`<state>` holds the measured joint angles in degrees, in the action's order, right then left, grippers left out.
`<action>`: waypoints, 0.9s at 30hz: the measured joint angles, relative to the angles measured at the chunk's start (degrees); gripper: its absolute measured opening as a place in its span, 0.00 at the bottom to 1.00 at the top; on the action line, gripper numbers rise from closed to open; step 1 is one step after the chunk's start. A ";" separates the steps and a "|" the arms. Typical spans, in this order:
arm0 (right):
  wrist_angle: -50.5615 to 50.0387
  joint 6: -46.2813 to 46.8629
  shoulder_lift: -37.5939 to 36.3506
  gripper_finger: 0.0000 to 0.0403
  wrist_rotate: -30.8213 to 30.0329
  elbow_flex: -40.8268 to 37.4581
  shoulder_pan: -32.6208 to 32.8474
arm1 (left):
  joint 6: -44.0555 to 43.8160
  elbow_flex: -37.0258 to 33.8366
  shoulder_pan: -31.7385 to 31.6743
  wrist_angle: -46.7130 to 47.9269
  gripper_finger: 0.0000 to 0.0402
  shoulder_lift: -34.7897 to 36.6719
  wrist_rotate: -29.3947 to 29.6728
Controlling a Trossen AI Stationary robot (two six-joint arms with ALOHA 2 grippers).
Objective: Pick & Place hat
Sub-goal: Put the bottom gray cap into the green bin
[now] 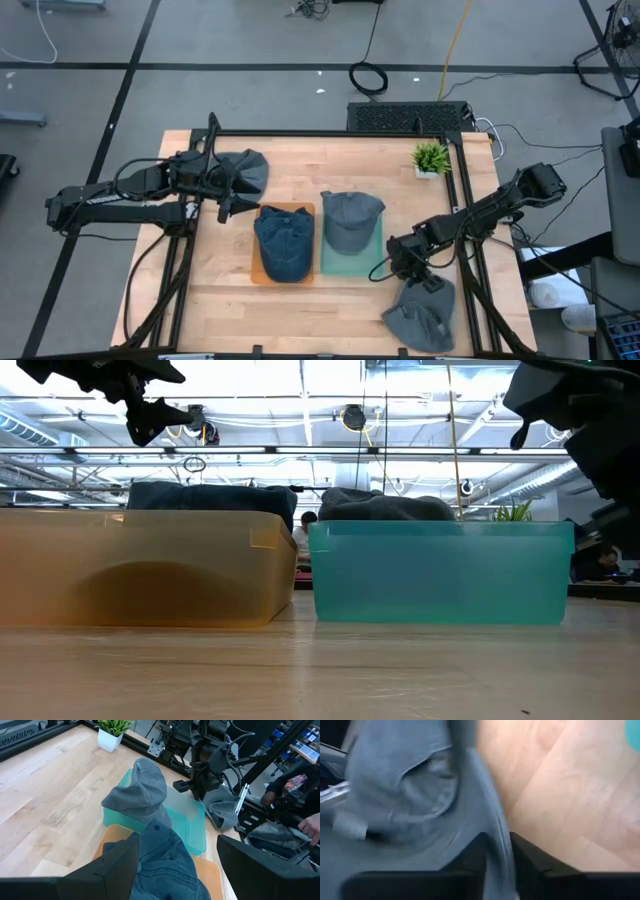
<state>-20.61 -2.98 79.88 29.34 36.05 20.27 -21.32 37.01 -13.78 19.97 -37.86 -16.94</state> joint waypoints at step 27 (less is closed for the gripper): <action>-10.30 5.33 -20.98 0.00 -8.01 0.03 1.62 | 0.17 0.00 -0.07 -1.01 0.67 -0.01 1.30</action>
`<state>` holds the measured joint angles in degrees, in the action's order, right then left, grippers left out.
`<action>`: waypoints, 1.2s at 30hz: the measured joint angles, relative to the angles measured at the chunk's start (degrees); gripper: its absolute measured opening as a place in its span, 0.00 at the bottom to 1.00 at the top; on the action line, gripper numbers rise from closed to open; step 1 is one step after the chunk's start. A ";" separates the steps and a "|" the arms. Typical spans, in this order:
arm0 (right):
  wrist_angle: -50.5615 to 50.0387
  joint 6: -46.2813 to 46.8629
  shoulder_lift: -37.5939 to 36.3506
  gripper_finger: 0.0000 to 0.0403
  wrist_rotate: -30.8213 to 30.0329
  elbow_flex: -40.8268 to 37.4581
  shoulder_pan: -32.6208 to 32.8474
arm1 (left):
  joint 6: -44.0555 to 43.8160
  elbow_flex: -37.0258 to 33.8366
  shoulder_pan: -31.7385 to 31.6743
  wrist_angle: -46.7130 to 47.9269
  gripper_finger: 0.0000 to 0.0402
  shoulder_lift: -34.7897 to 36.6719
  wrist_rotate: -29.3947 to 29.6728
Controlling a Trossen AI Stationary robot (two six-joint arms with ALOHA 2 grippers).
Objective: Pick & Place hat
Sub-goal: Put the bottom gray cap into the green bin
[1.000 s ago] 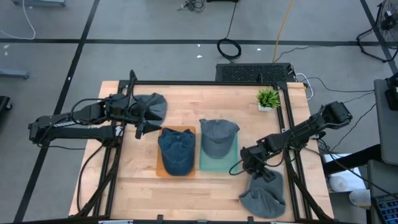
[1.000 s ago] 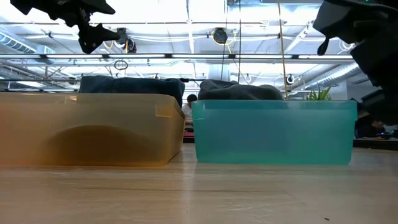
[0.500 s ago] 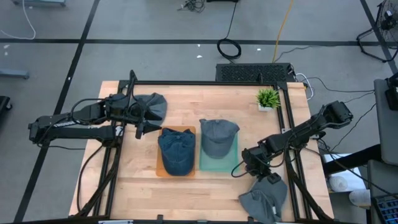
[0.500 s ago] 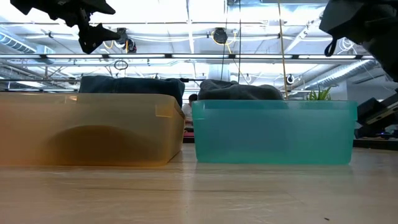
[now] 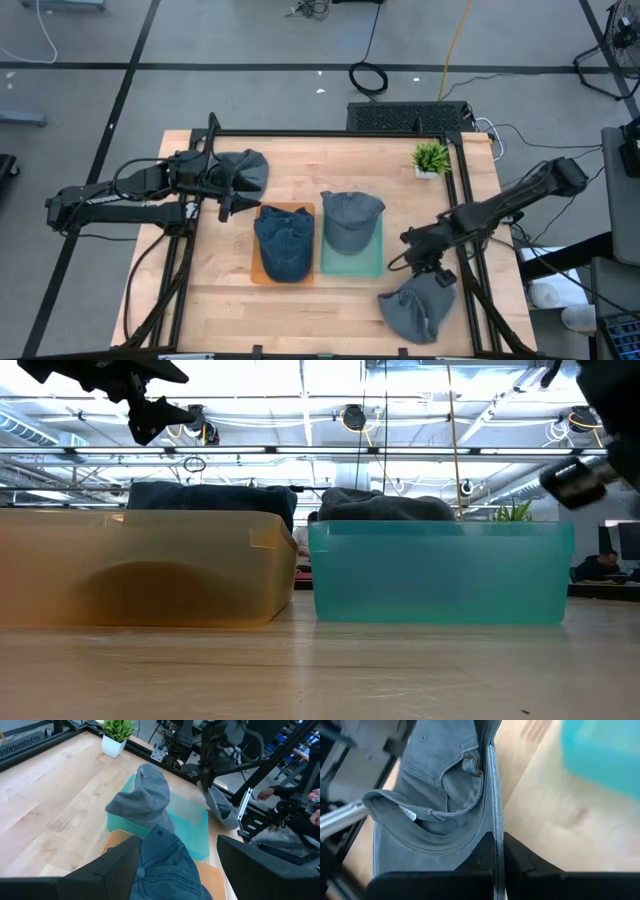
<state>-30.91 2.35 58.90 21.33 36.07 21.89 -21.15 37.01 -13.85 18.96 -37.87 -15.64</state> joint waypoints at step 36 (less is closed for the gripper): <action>14.93 -14.84 -24.20 0.00 -27.36 0.02 -0.02 | -0.28 0.00 0.07 -12.13 0.67 0.00 -5.29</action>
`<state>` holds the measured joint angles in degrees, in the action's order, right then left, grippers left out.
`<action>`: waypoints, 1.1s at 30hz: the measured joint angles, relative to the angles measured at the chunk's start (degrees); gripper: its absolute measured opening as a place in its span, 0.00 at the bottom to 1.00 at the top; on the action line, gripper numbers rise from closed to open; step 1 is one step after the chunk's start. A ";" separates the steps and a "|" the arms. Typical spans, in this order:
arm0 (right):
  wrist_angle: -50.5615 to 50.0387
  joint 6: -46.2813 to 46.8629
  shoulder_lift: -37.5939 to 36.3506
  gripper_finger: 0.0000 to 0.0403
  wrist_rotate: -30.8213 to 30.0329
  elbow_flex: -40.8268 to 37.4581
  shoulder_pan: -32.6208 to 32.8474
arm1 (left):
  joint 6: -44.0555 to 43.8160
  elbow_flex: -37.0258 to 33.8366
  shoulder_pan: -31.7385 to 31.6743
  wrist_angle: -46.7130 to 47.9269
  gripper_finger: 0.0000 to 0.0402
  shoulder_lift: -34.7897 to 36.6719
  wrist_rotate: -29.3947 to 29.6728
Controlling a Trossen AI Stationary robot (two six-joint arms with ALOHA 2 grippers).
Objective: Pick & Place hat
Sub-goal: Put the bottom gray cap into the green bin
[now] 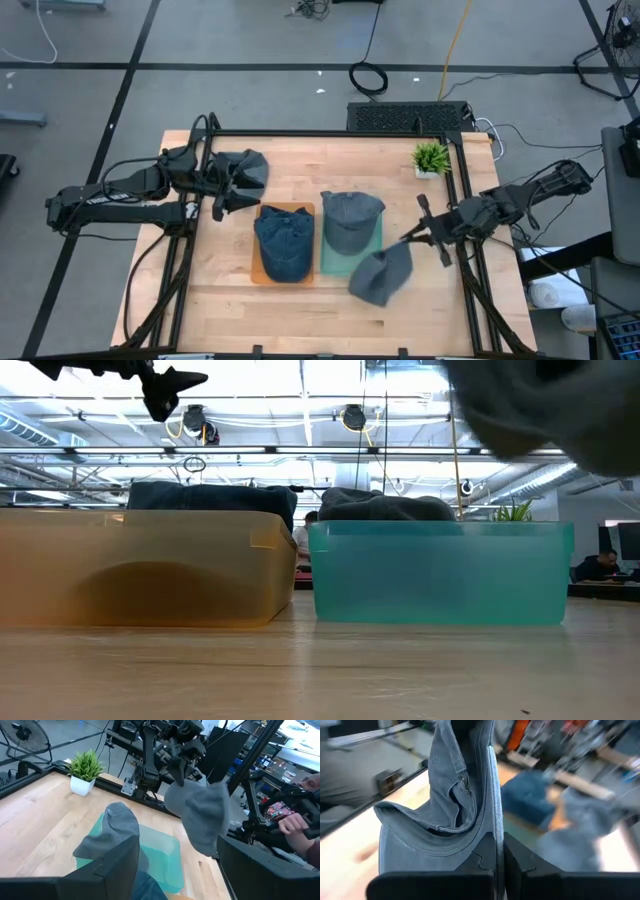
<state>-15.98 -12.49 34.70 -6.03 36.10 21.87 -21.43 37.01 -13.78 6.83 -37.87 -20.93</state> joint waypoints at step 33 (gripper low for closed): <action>43.95 -60.32 11.22 0.00 -38.59 0.02 -0.02 | -13.89 0.00 -0.07 -11.85 0.67 -7.53 6.09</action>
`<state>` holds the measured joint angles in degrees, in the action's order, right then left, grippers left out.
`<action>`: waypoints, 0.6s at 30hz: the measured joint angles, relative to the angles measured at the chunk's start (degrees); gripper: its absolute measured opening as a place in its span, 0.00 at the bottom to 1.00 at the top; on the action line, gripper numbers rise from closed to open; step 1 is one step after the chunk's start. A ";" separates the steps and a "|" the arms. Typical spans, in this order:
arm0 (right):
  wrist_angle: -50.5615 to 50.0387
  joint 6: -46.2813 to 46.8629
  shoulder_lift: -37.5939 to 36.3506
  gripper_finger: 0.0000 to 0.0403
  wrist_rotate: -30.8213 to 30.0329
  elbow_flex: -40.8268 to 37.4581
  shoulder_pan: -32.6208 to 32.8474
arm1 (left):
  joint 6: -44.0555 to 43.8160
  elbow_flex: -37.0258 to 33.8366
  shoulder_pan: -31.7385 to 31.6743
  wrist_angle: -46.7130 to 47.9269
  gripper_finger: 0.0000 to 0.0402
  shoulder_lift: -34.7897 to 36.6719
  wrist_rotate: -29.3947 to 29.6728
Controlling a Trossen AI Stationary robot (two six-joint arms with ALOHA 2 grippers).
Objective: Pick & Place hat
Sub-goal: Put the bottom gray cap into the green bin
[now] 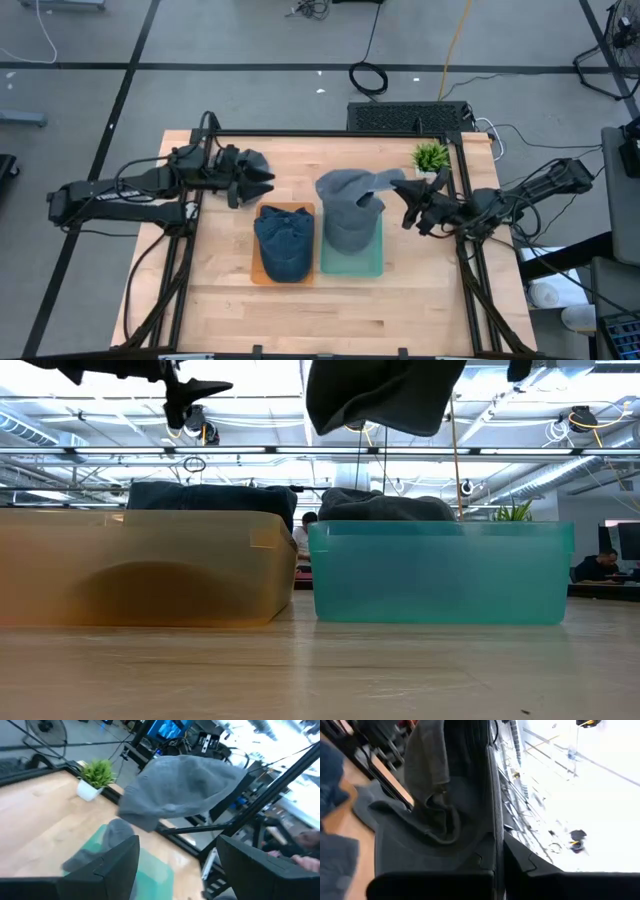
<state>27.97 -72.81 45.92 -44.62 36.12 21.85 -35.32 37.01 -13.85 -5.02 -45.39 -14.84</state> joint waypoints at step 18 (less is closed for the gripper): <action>18.25 -25.56 7.71 0.00 -0.25 0.00 0.00 | -12.05 0.00 0.00 -9.10 0.67 -7.18 -0.31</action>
<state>46.22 -98.37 53.63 -44.88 36.12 21.85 -47.37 37.01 -13.85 -14.12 -52.58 -15.15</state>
